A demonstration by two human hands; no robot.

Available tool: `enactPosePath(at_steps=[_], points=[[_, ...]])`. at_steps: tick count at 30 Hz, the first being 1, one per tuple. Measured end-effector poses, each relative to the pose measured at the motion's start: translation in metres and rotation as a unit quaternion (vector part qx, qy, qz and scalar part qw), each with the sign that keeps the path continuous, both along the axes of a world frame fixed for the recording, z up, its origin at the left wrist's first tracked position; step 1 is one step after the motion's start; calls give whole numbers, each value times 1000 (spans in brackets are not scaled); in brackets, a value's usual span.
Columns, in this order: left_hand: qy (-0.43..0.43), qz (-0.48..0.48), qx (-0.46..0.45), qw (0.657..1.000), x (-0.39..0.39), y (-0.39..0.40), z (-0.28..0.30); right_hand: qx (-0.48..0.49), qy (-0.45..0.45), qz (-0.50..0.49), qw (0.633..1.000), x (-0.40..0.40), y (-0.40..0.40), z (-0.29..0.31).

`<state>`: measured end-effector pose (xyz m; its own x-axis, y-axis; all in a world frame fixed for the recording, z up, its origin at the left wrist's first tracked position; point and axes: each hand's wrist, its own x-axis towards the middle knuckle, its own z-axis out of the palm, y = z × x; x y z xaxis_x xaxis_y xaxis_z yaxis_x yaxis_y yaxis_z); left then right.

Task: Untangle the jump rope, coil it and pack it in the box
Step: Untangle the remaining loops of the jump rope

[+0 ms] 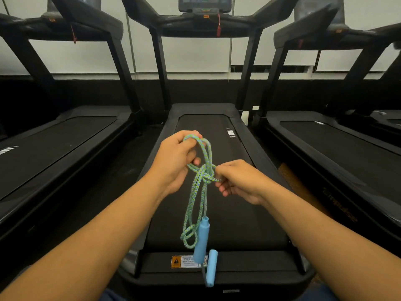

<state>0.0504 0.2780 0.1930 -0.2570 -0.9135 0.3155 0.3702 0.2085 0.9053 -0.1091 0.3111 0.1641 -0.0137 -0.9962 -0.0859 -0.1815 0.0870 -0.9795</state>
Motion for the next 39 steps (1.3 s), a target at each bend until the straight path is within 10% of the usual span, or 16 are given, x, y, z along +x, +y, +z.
enactPosePath(at_steps=[5, 8, 11, 14, 21, 25, 31, 39], points=[[162, -89, 57, 981, 20, -13, 13, 69, -60, 2, 996, -5, -2, 1], [-133, -41, -86, 987, 38, -16, 4, 21, -96, -27, 995, -7, -6, -1], [-508, 43, -190, 839, 43, -11, 2, -32, -54, -3, 998, -3, -8, -7], [-618, 88, -254, 739, 37, -7, 7, -76, 6, 5, 997, 4, -9, -11], [-131, -76, -54, 987, 40, -11, 1, -25, 94, 5, 995, -7, -12, -23], [69, -112, 45, 990, 43, -18, 9, 26, 140, 63, 988, -6, -13, -34], [168, -181, 81, 966, 47, -15, 13, 51, 163, 126, 977, -5, -16, -39], [211, -47, 65, 974, 43, -22, 6, 108, 80, 176, 975, -11, -19, -46]])
